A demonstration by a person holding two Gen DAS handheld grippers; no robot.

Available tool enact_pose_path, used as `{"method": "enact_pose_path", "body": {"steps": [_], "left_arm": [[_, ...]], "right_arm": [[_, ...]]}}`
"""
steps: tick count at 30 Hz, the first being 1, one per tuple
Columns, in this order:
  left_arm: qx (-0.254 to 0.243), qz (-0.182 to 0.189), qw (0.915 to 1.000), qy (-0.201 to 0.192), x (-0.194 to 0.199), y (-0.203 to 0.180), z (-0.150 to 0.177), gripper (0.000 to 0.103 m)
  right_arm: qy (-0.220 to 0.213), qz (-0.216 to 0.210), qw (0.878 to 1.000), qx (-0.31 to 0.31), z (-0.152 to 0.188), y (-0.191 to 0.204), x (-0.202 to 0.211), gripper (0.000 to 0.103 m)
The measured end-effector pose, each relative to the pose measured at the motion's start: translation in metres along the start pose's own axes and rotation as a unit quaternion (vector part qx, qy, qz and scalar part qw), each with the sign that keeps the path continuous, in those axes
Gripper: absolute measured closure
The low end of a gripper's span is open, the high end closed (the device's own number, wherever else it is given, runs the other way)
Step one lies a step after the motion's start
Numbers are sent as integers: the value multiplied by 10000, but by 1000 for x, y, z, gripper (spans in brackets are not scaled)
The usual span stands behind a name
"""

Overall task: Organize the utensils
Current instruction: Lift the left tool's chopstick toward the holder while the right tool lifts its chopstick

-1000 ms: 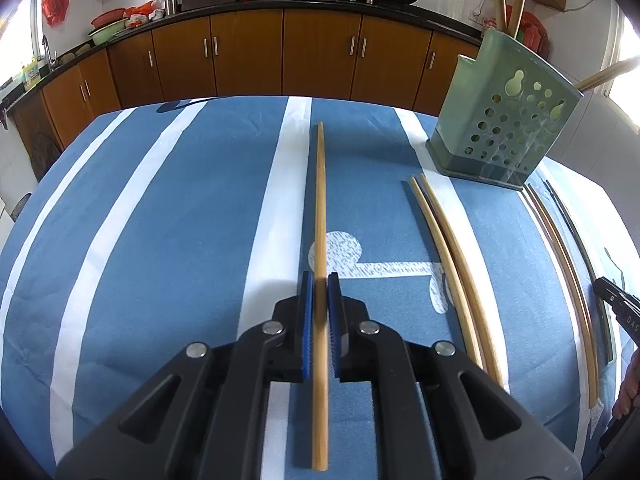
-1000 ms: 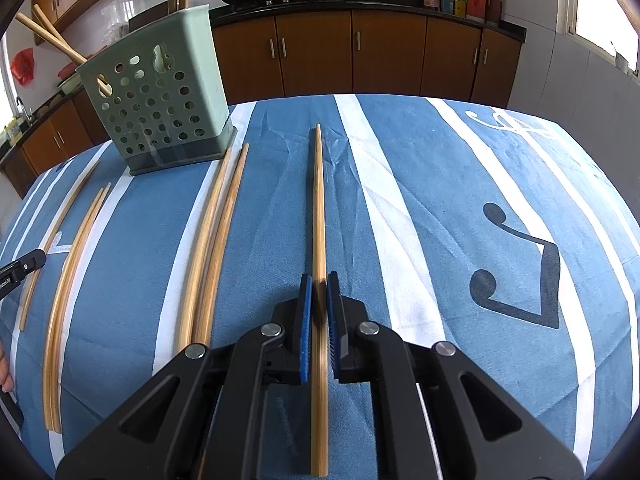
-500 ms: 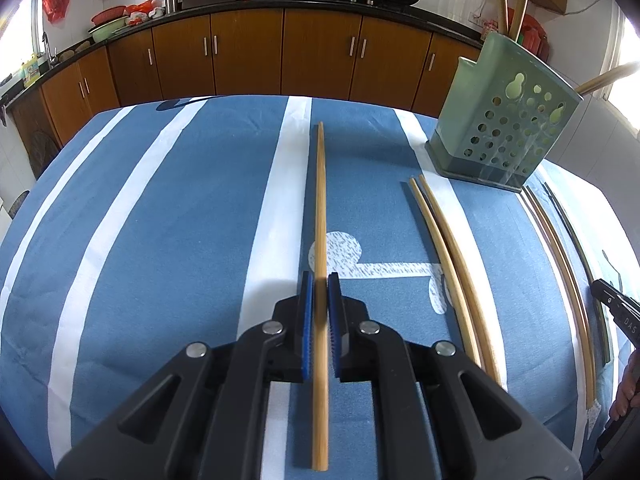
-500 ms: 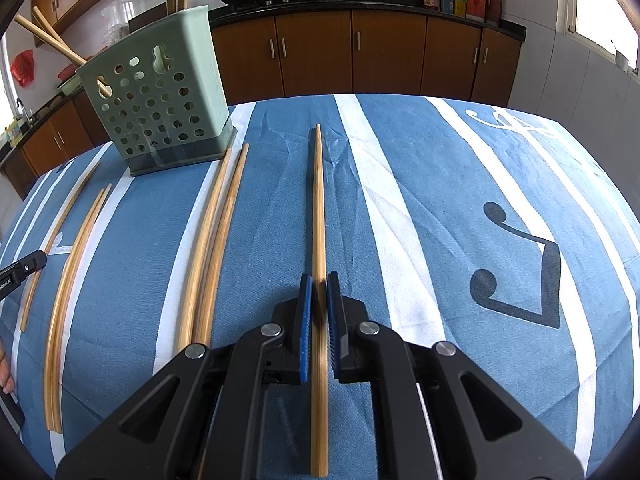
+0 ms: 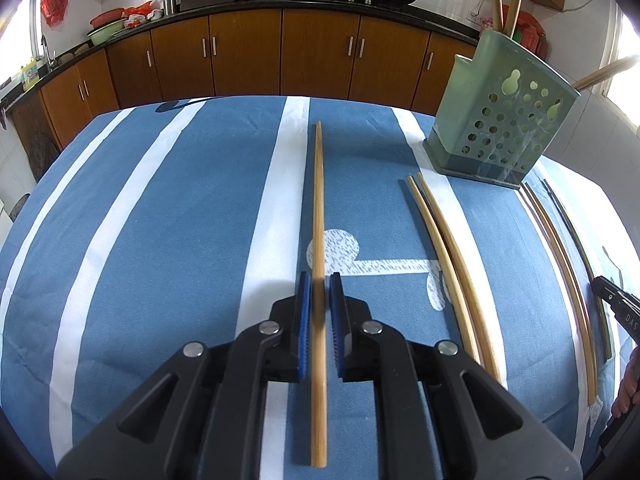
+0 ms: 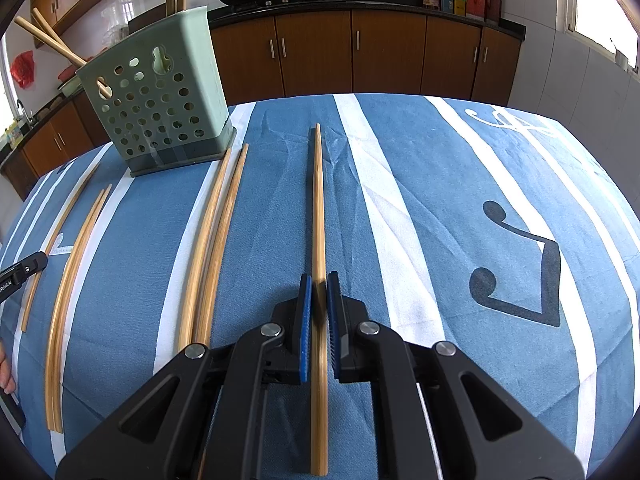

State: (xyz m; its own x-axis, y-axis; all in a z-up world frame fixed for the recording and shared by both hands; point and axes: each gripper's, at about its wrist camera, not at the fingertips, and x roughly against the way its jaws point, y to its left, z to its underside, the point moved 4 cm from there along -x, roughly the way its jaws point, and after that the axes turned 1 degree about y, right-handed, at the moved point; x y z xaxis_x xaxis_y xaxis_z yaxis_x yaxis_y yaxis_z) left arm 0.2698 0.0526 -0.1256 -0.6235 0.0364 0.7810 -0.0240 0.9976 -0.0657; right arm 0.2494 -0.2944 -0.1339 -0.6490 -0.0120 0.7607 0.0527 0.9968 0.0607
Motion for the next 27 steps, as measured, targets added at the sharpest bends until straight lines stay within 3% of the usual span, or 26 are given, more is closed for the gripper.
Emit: {"method": "enact_pose_path", "body": {"steps": [17,27], "left_arm": [[-129,-106,9997,153,24,1,25,95],[-20,-37,9989,-475,73,4,-4,95]], "right_arm": [[-99,-184,9995,-254,6,-10,22,96],[-794,-287,9955,-435,-20,-22,69,96]]}}
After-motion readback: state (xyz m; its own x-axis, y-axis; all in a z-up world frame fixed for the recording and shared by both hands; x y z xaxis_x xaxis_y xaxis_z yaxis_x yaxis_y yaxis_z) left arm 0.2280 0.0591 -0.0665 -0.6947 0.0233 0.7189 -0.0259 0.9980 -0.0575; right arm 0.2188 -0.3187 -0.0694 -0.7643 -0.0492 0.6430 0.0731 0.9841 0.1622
